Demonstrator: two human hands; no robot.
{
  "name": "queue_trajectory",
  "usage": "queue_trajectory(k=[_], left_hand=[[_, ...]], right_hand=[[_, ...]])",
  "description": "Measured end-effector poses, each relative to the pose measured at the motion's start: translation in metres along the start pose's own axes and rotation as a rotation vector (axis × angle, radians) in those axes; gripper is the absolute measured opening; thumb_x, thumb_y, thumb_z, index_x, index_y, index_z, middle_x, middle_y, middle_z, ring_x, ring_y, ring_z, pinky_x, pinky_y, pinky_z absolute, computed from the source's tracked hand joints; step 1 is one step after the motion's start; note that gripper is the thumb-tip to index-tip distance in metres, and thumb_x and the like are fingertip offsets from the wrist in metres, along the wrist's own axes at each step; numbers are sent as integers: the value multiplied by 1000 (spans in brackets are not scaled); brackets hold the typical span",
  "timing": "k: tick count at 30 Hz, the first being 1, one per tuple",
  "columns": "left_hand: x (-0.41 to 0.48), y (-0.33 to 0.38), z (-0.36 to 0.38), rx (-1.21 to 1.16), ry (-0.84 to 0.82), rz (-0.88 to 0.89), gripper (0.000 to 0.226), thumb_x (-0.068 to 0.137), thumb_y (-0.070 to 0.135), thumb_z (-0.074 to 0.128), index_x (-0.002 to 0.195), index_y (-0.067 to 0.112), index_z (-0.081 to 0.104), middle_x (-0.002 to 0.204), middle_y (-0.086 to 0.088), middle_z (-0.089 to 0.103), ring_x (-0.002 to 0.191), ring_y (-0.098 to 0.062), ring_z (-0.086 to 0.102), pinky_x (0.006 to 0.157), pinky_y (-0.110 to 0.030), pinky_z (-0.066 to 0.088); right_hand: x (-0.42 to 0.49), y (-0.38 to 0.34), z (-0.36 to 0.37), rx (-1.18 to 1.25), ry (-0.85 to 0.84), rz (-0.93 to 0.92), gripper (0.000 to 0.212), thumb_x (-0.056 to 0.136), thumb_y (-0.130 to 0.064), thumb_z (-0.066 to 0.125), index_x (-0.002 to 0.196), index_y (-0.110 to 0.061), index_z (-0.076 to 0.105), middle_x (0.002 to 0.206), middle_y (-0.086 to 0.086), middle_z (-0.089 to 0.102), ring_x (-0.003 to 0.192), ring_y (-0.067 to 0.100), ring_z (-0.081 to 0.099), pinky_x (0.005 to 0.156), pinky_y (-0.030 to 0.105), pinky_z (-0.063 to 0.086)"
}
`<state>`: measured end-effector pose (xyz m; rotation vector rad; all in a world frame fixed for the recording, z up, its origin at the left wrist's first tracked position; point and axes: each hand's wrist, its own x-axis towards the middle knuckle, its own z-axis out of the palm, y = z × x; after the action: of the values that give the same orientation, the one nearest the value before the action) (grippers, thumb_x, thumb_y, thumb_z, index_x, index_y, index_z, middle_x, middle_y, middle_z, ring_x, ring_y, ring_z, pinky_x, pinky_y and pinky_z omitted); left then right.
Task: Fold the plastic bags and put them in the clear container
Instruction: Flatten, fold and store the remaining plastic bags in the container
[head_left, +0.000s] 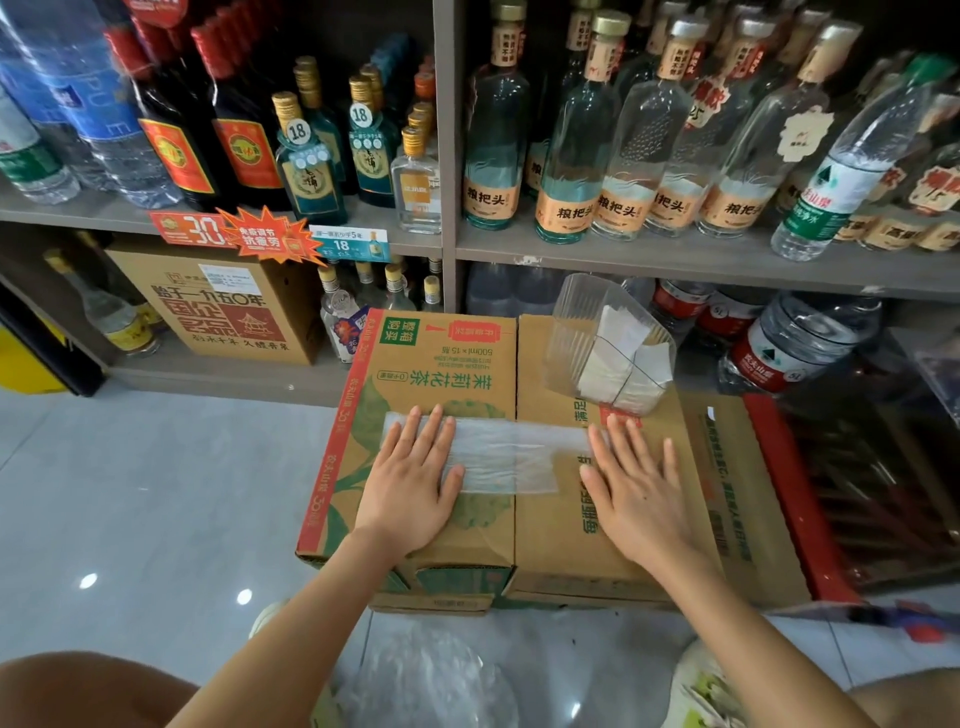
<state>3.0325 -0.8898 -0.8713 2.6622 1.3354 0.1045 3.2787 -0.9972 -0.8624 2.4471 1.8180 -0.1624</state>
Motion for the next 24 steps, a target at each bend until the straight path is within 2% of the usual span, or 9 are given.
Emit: queue_trajectory(k=[4, 6, 10, 12, 14, 16, 17, 20, 24], left_hand=[[1, -3, 1, -11, -19, -2, 98, 74, 67, -30, 153, 17, -2, 160, 1, -7, 140, -12, -21, 111, -26, -24], [2, -4, -2, -82, -22, -16, 94, 78, 69, -17, 154, 17, 1, 159, 3, -7, 141, -11, -19, 110, -23, -22], [-1, -6, -12, -373, 47, -46, 88, 80, 70, 13, 153, 20, 18, 155, 8, 0, 147, -13, -4, 112, -19, -12], [-7, -10, -17, -437, 95, -26, 81, 81, 70, 25, 148, 24, 35, 156, 6, 10, 147, -14, 2, 115, -25, -6], [-15, -16, -19, -353, 150, 56, 66, 85, 65, 36, 132, 23, 58, 152, -1, 34, 145, -21, 22, 119, -37, 3], [-28, -20, -21, -283, 190, 134, 52, 84, 59, 47, 111, 22, 71, 130, 1, 61, 128, -21, 50, 117, -46, 21], [-36, -21, -21, -265, 200, 158, 46, 82, 57, 51, 104, 22, 73, 118, 4, 67, 116, -18, 58, 113, -46, 29], [-55, -25, -22, -273, 203, 173, 36, 80, 49, 55, 92, 22, 75, 97, 9, 72, 93, -17, 66, 90, -42, 51], [-60, -25, -27, -371, 201, 80, 31, 90, 42, 53, 88, 21, 76, 90, 12, 72, 83, -9, 63, 75, -25, 49]], right_hand=[[-12, -19, -3, 66, 301, -228, 60, 100, -55, 17, 142, -19, 39, 149, 6, 34, 139, 28, 32, 113, 51, 14], [-11, -30, -2, 69, 367, -392, 52, 96, -50, 32, 130, -19, 57, 139, 3, 51, 130, 24, 48, 112, 50, 17], [1, -45, 2, 127, 501, -472, 14, 83, -20, 70, 96, -16, 75, 104, 0, 73, 101, 19, 68, 110, 44, 25], [4, -47, 2, 170, 511, -465, 21, 70, -12, 83, 90, -15, 76, 96, 0, 74, 92, 18, 70, 106, 43, 29], [0, -47, 0, 201, 529, -470, 17, 71, -12, 83, 86, -16, 76, 91, -2, 74, 86, 15, 70, 106, 43, 30], [-8, -46, 0, 238, 553, -476, 3, 81, -15, 72, 82, -17, 75, 86, -4, 74, 80, 11, 69, 108, 43, 30], [-14, -45, -1, 254, 547, -465, 13, 87, -19, 63, 80, -17, 74, 83, -6, 73, 77, 9, 68, 108, 42, 31], [-31, -41, -1, 307, 505, -479, 29, 92, -24, 46, 77, -19, 70, 74, -9, 69, 68, 10, 64, 100, 33, 34], [-39, -41, -9, 424, 423, -381, 28, 92, -26, 44, 79, -19, 68, 70, -10, 66, 62, 11, 57, 79, 34, 41]])
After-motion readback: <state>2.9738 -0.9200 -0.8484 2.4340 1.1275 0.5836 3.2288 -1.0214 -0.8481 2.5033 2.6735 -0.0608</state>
